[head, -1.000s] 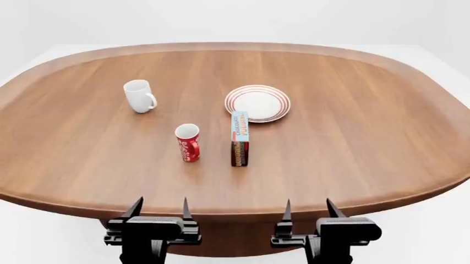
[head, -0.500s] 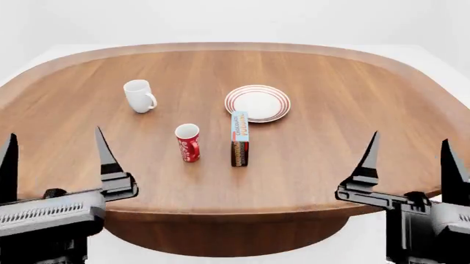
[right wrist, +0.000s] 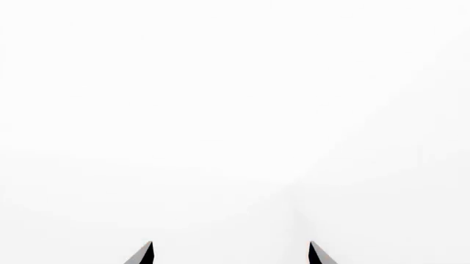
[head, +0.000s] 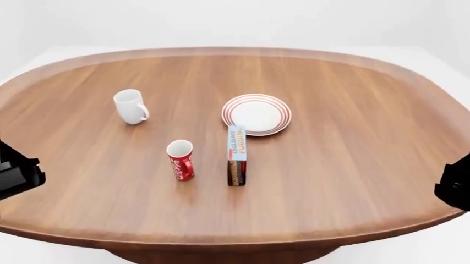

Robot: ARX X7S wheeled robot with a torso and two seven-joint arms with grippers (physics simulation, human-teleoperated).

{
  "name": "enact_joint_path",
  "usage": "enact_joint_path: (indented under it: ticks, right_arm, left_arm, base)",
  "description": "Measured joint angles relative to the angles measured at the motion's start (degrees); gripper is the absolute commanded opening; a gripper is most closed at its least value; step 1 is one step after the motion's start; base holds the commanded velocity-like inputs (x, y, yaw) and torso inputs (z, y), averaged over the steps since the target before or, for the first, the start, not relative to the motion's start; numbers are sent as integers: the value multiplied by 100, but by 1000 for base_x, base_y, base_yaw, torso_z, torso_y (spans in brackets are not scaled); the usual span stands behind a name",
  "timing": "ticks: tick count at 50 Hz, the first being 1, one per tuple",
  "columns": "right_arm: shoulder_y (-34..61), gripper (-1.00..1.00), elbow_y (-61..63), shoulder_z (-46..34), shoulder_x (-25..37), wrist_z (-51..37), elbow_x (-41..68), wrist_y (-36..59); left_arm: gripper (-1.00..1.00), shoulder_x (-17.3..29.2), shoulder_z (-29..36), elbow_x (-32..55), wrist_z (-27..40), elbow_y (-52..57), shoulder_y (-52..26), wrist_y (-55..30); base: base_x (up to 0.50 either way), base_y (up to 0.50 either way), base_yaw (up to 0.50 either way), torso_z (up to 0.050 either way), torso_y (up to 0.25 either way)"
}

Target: Pick up the white mug and put it on the plate, and put the chocolate pudding to the right of the plate.

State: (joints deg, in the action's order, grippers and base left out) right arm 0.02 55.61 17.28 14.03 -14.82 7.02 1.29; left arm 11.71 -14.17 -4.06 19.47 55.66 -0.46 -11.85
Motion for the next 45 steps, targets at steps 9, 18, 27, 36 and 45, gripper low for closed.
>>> enact_joint_path:
  ticks: [9,18,27,36,45]
  right_arm:
    - [6,100,86,-94,70,24,43,-75]
    - [15,100,84,-317,144,75,-28,-11]
    - [12,100,87,-485,212,105,-149,38]
    - [-7,100,74,-554,256,101,-205,41]
    - [-30,100,62,-571,287,76,-213,34]
  left_arm:
    - [100,39,-101,62,68,64,-44,-57]
    - [100,74,-59,51,98,98,-85,-122]
    - [100,102,-24,45,126,97,-96,-169]
    - [100,117,3,56,160,71,-94,-178]
    - [100,136,14,78,192,63,-92,-188]
  base:
    - [500,-70,0,0,0]
    - [500,-41,0,0,0]
    - [500,0,0,0,0]
    - [500,0,0,0,2]
    - [500,0,0,0,1]
